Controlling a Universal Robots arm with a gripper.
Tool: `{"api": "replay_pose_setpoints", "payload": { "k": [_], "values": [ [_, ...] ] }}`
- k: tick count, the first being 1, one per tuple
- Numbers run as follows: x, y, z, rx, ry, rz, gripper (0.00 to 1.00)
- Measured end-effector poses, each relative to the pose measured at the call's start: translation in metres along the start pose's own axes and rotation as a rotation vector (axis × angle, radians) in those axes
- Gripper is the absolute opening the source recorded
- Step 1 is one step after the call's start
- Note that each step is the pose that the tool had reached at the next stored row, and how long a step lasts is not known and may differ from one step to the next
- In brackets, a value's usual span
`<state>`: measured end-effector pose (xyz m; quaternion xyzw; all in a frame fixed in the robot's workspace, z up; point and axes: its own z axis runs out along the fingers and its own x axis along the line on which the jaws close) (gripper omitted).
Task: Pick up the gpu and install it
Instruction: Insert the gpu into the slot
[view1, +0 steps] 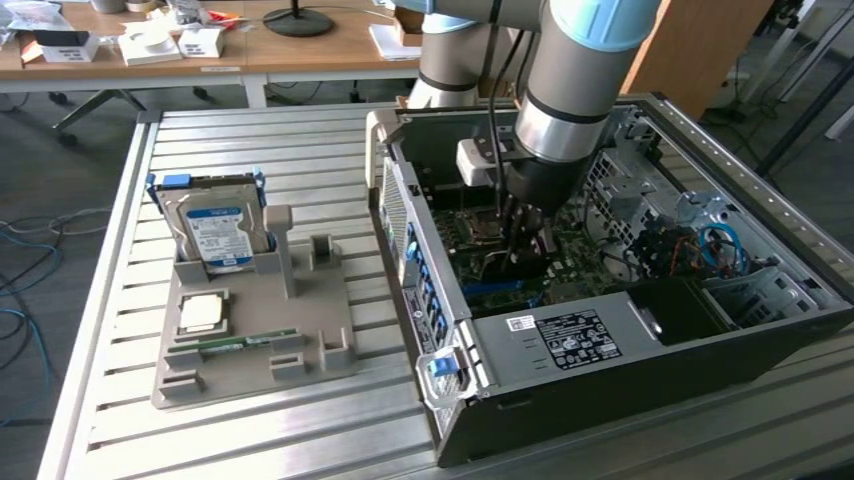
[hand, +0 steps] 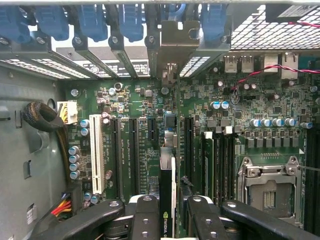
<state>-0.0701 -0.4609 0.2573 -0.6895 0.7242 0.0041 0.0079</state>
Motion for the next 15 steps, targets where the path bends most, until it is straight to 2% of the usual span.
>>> {"api": "replay_pose_setpoints", "payload": {
  "k": [15],
  "values": [
    [0.0002, -0.0005, 0.001, 0.0, -0.0001, -0.002, 0.26]
  ]
}}
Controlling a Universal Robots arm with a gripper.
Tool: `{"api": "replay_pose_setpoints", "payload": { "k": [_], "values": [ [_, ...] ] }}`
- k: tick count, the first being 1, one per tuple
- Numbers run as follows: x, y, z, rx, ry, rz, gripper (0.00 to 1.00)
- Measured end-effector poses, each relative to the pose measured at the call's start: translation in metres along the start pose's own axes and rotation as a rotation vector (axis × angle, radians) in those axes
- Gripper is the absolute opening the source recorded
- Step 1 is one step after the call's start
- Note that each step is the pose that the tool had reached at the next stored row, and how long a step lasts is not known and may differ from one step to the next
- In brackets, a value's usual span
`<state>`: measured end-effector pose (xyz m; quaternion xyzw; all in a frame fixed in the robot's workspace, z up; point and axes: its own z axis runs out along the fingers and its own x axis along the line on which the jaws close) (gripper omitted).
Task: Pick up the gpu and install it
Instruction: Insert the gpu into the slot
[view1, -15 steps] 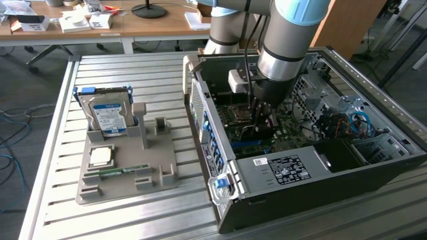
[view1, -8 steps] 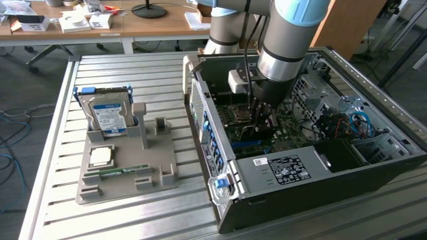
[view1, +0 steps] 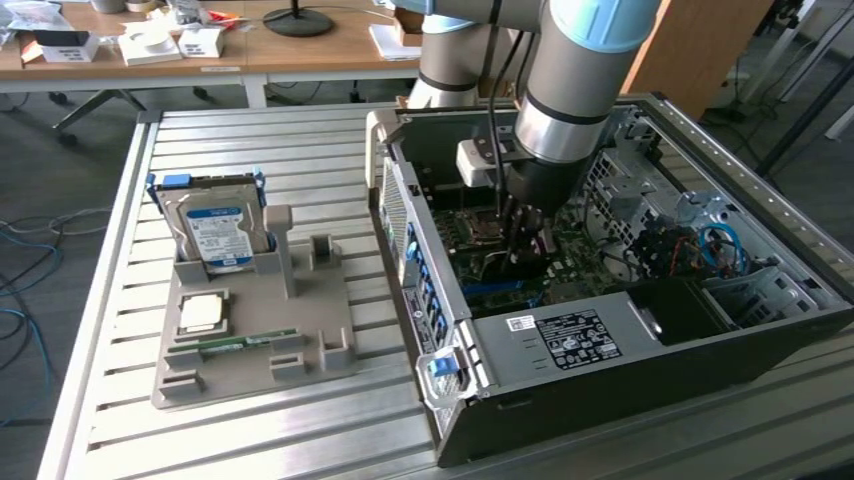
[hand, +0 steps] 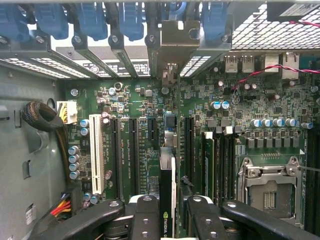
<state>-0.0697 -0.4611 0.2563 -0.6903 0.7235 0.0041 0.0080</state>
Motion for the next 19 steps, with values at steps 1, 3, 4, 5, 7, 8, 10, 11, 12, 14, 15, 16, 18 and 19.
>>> {"api": "replay_pose_setpoints", "payload": {
  "k": [1, 3, 4, 5, 7, 8, 10, 11, 12, 14, 15, 16, 18, 19],
  "values": [
    [0.0, -0.0001, 0.0, 0.0, 0.0, 0.0, 0.26],
    [0.0, -0.0002, 0.0, 0.0, 0.0, 0.0, 0.26],
    [-0.0001, -0.0002, 0.0, 0.0, 0.0001, 0.0, 0.26],
    [-0.0001, -0.0001, 0.0, 0.0, 0.0001, 0.0, 0.26],
    [-0.0001, 0.0001, 0.0, 0.0003, 0.0, -0.001, 0.26],
    [-0.0001, 0.0002, 0.0, 0.0005, 0.0, -0.001, 0.26],
    [0.0, 0.0006, 0.0, 0.0012, 0.0, -0.002, 0.26],
    [0.0001, 0.0006, 0.0, 0.0012, -0.0001, -0.002, 0.26],
    [0.0002, 0.0006, 0.0, 0.0012, 0.0, -0.002, 0.26],
    [0.0002, 0.0002, 0.0, 0.0012, 0.0, -0.002, 0.26],
    [0.0002, -0.0002, 0.0, 0.0012, -0.0001, -0.002, 0.26],
    [0.0002, -0.0002, 0.0, 0.0012, 0.0, -0.002, 0.26],
    [0.0002, -0.0002, -0.0001, 0.0012, 0.0, -0.002, 0.26],
    [0.0002, -0.0002, -0.0001, 0.0012, 0.0, -0.002, 0.26]
  ]
}}
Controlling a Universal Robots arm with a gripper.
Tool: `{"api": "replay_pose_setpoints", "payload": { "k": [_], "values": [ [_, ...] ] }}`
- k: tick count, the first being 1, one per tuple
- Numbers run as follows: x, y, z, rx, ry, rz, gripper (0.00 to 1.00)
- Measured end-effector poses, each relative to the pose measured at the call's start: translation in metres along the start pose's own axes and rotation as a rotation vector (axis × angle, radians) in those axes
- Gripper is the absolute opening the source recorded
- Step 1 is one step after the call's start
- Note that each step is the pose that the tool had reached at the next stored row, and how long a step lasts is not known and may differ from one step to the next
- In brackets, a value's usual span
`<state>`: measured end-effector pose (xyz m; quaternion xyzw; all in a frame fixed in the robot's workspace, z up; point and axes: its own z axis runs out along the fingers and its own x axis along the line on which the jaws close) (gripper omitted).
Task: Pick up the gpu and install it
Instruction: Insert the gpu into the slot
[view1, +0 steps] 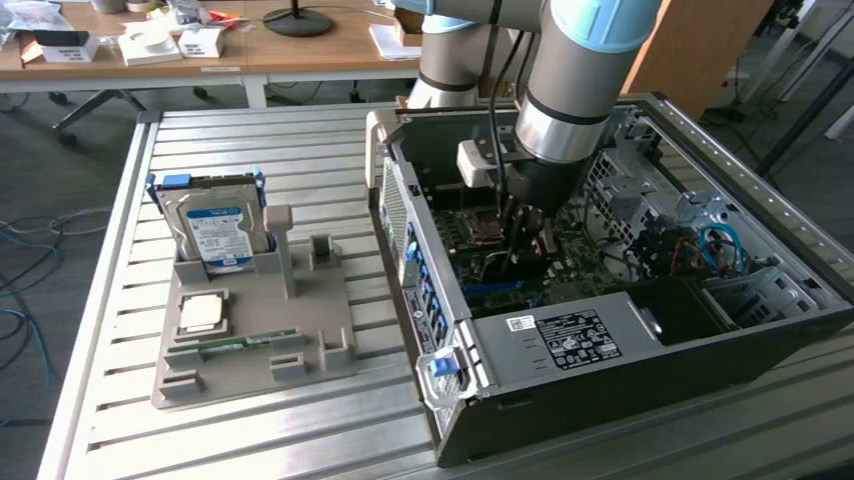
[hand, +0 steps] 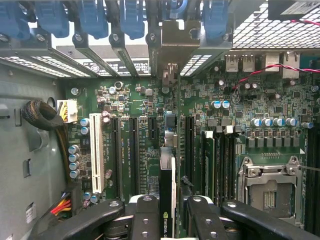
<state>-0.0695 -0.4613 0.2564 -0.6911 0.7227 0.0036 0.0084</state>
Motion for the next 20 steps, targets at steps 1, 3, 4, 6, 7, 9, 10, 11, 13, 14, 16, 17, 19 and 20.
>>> {"api": "replay_pose_setpoints", "payload": {
  "k": [1, 3, 4, 6, 7, 9, 10, 11, 13, 14, 16, 17, 19, 20],
  "values": [
    [0.0, 0.0001, 0.0, 0.0001, 0.0, 0.0, 0.26],
    [0.0, 0.0006, 0.0, 0.0001, 0.0, 0.0, 0.26],
    [0.0001, 0.0012, 0.0, 0.0001, 0.0001, 0.0, 0.26],
    [0.0004, 0.0015, 0.0, 0.0001, 0.0, 0.0, 0.26],
    [0.0007, 0.0015, 0.0, 0.0, 0.0, 0.0, 0.26],
    [0.0014, 0.0015, 0.0, 0.0001, 0.0, 0.0, 0.26],
    [0.0015, 0.0015, 0.0, 0.0, 0.0, 0.0, 0.26],
    [0.0015, 0.0015, 0.0, 0.0001, 0.0, 0.0, 0.26],
    [0.0015, 0.0014, 0.0, 0.0, -0.0001, 0.0, 0.26],
    [0.0015, 0.0012, 0.0, 0.0, -0.0001, 0.0, 0.26],
    [0.0016, 0.0003, 0.0, 0.0001, -0.0001, 0.0, 0.26],
    [0.0016, 0.0003, 0.0, 0.0001, -0.0001, 0.0, 0.26],
    [0.0015, 0.0002, 0.0, 0.0001, -0.0001, 0.0, 0.26],
    [0.0015, 0.0002, 0.0, 0.0001, 0.0, 0.0, 0.26]
  ]
}}
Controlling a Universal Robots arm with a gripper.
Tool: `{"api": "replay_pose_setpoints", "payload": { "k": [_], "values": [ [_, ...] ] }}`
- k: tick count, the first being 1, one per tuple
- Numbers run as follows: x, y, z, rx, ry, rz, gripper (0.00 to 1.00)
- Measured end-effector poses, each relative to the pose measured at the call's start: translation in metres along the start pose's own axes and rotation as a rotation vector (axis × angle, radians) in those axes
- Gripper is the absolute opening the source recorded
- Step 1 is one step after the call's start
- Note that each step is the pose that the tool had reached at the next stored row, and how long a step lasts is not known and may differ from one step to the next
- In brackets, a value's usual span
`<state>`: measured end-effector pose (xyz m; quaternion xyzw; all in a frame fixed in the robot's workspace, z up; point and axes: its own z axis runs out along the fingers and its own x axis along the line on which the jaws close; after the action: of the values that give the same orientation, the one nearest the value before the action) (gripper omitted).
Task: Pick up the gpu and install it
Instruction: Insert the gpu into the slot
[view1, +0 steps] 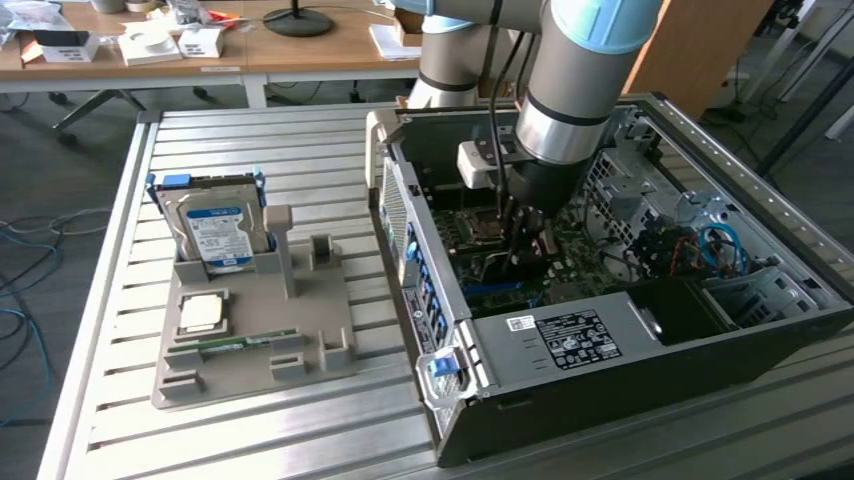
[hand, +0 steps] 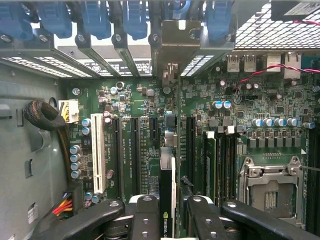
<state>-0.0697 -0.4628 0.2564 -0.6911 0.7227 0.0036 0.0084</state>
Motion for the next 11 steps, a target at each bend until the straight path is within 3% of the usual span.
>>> {"api": "replay_pose_setpoints", "payload": {
  "k": [11],
  "values": [
    [0.0, -0.0007, 0.0, -0.0003, -0.0001, -0.018, 0.26]
  ]
}}
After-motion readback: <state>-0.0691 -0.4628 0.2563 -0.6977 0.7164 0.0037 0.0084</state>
